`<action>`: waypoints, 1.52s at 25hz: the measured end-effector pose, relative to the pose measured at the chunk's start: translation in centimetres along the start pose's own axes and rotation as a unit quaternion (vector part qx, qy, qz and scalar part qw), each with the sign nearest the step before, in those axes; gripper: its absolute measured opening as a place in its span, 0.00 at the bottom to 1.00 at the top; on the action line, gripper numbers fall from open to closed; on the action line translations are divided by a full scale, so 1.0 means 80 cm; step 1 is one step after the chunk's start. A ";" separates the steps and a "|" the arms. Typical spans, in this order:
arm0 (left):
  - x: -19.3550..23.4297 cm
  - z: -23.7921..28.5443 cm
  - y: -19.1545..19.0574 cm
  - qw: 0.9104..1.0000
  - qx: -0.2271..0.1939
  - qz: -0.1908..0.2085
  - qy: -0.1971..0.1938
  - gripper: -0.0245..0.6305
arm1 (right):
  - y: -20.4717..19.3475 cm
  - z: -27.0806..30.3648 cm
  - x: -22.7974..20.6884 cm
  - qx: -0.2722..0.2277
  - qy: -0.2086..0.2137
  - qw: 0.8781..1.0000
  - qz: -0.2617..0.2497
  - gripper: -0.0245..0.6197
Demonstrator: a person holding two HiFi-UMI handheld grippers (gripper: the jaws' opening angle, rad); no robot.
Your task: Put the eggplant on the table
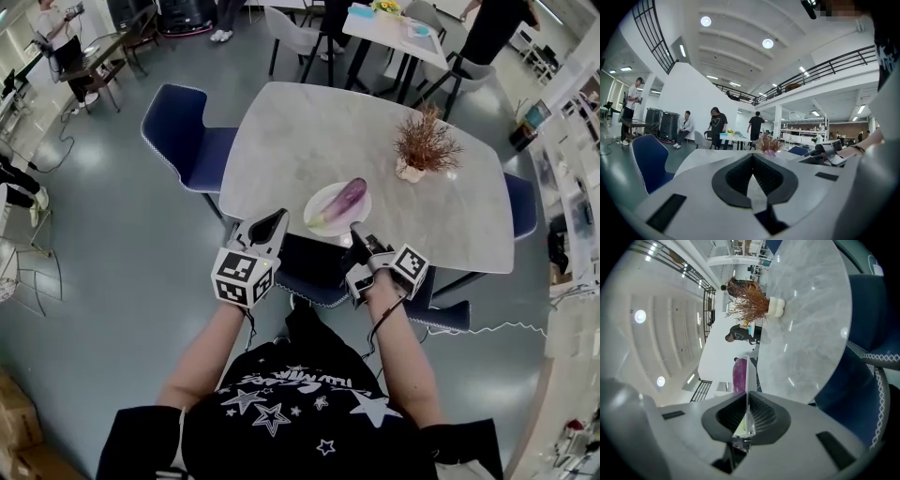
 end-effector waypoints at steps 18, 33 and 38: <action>0.070 0.149 0.025 1.000 0.024 0.004 0.006 0.05 | 0.088 0.133 -0.026 0.020 -0.017 1.000 0.010 0.07; 0.126 0.253 0.008 0.998 0.054 -0.012 0.028 0.05 | 0.143 0.226 -0.085 0.053 -0.042 0.998 0.014 0.07; 0.139 0.276 -0.008 0.997 0.068 -0.016 0.034 0.05 | 0.149 0.248 -0.114 0.063 -0.060 0.996 0.021 0.07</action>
Point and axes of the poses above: the fingertips, and each gripper's own axes: z forward along the fingers, x to its left, y out of its top, the point moved 4 cm from there along -z, backward along the fingers, and after that the axes turned 6 degrees about y, right-handed, at the moved point
